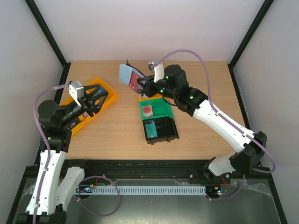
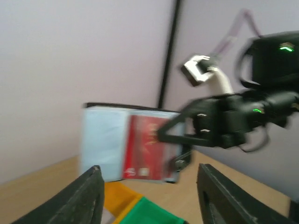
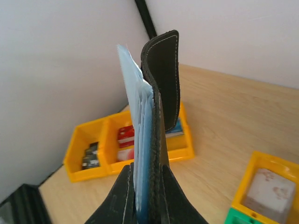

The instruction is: Take the credit cards out of the card holder

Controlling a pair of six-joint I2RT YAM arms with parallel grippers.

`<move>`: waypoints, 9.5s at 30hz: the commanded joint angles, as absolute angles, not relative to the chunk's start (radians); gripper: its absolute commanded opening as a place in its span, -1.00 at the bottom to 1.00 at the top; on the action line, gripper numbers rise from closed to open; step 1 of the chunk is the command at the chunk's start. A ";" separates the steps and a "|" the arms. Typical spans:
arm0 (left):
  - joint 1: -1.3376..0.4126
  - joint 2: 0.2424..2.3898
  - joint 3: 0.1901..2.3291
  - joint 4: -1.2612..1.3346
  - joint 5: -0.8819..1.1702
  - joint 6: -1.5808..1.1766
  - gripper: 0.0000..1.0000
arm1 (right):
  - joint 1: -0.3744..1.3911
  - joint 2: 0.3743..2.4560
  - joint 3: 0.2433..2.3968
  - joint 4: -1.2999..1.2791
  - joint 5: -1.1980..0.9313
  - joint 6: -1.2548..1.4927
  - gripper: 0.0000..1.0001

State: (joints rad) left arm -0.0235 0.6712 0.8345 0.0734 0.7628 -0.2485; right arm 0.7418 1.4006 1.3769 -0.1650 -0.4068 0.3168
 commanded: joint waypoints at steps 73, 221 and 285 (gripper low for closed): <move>-0.139 0.740 0.737 0.451 1.101 -0.631 -0.96 | 0.722 1.363 1.288 0.062 -1.163 0.286 -0.82; 0.230 1.217 1.306 -1.123 0.534 0.947 -0.96 | 0.321 1.260 1.187 -0.187 -1.162 0.129 -0.97; 0.311 1.424 1.401 -0.721 1.040 0.713 0.32 | 0.368 1.270 1.286 -0.219 -1.118 0.173 -0.97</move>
State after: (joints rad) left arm 0.3424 1.5791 1.4479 -0.7326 0.7116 0.7452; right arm 0.3298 1.3159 1.2537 -0.2867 -1.1488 0.1257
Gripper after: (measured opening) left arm 0.607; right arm 0.050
